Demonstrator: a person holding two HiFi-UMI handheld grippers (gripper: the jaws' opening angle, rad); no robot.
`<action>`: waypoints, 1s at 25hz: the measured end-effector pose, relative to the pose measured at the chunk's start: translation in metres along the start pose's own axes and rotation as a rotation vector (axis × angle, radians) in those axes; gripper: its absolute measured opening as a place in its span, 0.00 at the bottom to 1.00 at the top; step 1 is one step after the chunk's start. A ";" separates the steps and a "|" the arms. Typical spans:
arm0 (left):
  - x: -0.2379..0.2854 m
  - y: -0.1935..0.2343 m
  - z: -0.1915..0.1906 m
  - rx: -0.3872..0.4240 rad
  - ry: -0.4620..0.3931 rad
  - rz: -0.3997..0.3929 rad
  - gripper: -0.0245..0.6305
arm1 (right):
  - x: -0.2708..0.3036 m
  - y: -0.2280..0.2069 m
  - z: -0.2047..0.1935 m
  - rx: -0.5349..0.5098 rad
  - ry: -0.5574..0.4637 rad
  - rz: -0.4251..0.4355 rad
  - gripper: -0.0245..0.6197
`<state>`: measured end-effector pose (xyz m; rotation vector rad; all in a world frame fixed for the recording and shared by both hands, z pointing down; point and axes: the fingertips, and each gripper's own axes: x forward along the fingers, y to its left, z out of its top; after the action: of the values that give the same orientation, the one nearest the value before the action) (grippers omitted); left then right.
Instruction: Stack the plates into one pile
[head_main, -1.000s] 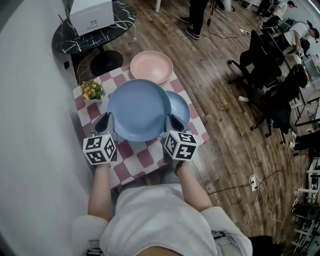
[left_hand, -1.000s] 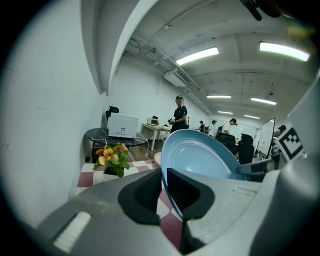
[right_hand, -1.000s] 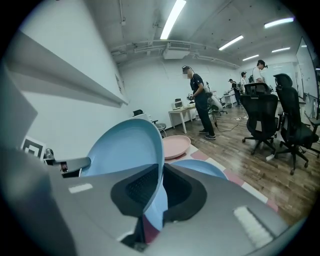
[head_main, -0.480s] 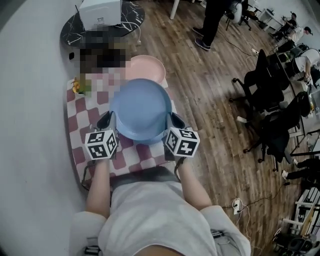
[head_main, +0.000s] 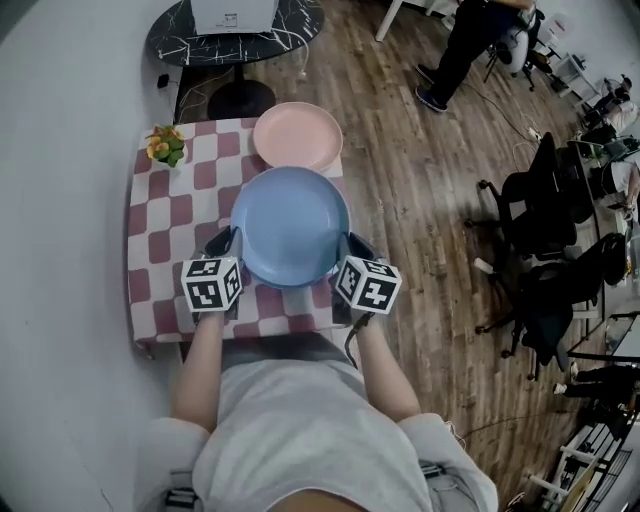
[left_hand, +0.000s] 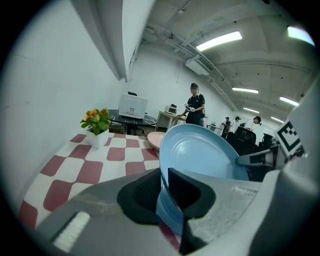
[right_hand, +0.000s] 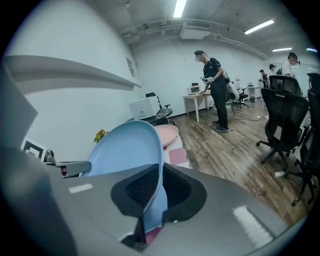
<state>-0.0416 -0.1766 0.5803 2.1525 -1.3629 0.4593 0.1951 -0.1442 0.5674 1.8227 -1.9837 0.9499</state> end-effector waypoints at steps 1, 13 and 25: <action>0.003 0.001 -0.004 -0.004 0.015 0.006 0.12 | 0.003 -0.002 -0.002 -0.002 0.012 0.002 0.08; 0.026 0.010 -0.042 -0.035 0.158 0.038 0.13 | 0.041 -0.017 -0.033 -0.005 0.159 0.003 0.08; 0.030 0.014 -0.059 -0.058 0.211 0.050 0.13 | 0.053 -0.024 -0.060 -0.004 0.257 -0.027 0.09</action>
<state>-0.0411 -0.1672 0.6475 1.9662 -1.2975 0.6393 0.1962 -0.1471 0.6504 1.6281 -1.7998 1.1091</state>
